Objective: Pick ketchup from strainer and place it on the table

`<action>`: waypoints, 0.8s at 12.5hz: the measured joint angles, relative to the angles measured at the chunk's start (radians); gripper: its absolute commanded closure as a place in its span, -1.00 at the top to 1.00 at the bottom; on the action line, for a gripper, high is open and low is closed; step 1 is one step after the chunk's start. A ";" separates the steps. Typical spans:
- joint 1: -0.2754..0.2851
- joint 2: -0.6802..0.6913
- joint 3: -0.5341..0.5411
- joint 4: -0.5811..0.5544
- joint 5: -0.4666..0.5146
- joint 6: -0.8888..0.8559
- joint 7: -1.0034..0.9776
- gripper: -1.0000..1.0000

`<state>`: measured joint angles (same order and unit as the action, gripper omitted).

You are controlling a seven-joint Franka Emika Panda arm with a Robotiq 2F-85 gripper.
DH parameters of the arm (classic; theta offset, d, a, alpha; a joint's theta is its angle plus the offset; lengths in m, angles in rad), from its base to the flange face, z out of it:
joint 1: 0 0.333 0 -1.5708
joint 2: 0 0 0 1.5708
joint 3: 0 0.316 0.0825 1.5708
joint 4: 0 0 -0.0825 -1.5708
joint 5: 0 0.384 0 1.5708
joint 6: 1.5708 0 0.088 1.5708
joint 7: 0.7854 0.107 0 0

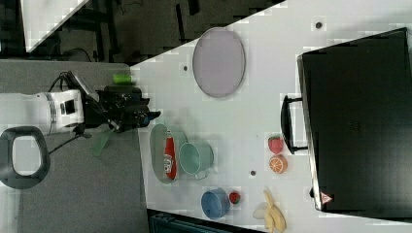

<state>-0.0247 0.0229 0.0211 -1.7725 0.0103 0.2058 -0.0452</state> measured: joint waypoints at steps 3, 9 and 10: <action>-0.083 -0.164 0.069 -0.116 0.010 -0.179 0.021 0.99; -0.103 -0.230 0.207 -0.044 0.016 -0.146 0.040 1.00; -0.102 -0.209 0.257 -0.038 0.016 -0.139 0.047 1.00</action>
<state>-0.1268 -0.1858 0.2778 -1.8105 0.0258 0.0671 0.0019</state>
